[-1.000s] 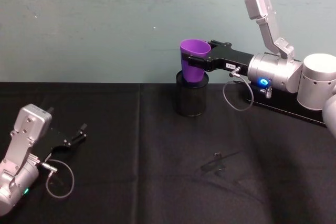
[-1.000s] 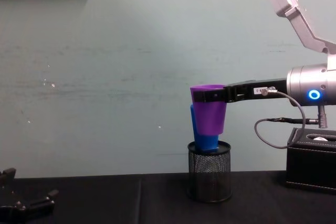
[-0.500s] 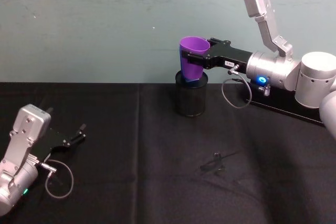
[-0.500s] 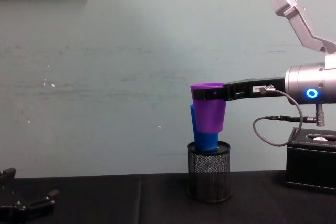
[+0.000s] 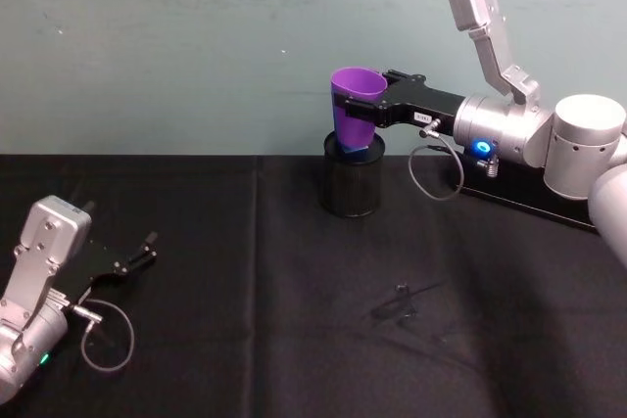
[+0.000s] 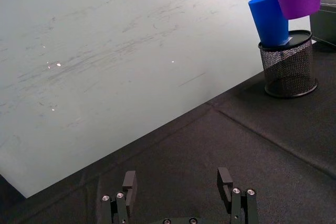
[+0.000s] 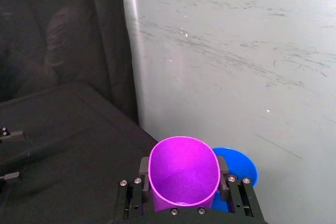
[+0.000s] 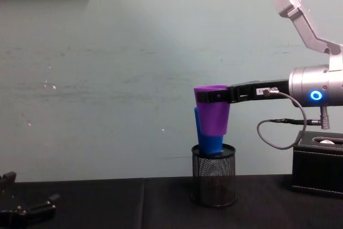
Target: Pick up one cup with a gripper and tap it against the other cup.
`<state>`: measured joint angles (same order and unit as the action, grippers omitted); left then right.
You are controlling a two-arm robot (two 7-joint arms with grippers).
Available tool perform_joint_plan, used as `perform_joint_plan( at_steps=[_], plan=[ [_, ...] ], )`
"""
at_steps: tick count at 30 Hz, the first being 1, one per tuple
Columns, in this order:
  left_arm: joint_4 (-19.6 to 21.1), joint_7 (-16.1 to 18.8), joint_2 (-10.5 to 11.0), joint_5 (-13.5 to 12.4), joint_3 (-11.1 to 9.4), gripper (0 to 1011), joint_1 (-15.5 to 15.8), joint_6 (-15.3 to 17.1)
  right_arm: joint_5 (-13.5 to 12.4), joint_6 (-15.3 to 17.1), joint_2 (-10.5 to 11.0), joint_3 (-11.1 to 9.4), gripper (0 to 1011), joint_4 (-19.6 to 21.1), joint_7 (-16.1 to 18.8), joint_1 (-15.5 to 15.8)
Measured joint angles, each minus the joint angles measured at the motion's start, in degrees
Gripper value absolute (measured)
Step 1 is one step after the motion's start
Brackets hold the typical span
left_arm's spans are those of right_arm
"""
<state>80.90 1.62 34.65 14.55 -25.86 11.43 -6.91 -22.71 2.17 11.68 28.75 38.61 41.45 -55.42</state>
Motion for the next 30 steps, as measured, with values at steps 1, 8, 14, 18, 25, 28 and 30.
perform_joint_plan(
  at_steps=[1,8,14,18,25,28,30],
  plan=[
    [0.00,0.00,0.00,0.00,0.00,1004,0.00,0.00,0.05,0.02,-0.03,-0.05,724,-0.04,-0.03,0.00],
    [0.00,0.00,0.00,0.00,0.00,1005,0.00,0.00,0.54,0.05,-0.50,-0.48,724,-0.62,-0.49,-0.17],
    [0.00,0.00,0.00,0.00,0.00,1005,0.00,0.00,0.85,0.01,-0.88,-0.99,724,-1.41,-0.70,-0.51],
    [0.00,0.00,0.00,0.00,0.00,1005,0.00,0.00,1.06,-0.10,-1.12,-1.27,724,-1.96,-0.85,-0.73],
    [0.00,0.00,0.00,0.00,0.00,1005,0.00,0.00,1.09,-0.48,-1.82,-2.16,724,-3.74,-0.80,-1.50],
    [0.00,0.00,0.00,0.00,0.00,1005,0.00,0.00,1.07,-0.76,-2.07,-2.46,724,-4.61,-0.53,-1.83],
    [0.00,0.00,0.00,0.00,0.00,1005,0.00,0.00,1.07,-0.99,-2.22,-2.59,724,-5.13,-0.36,-2.05]
  ],
)
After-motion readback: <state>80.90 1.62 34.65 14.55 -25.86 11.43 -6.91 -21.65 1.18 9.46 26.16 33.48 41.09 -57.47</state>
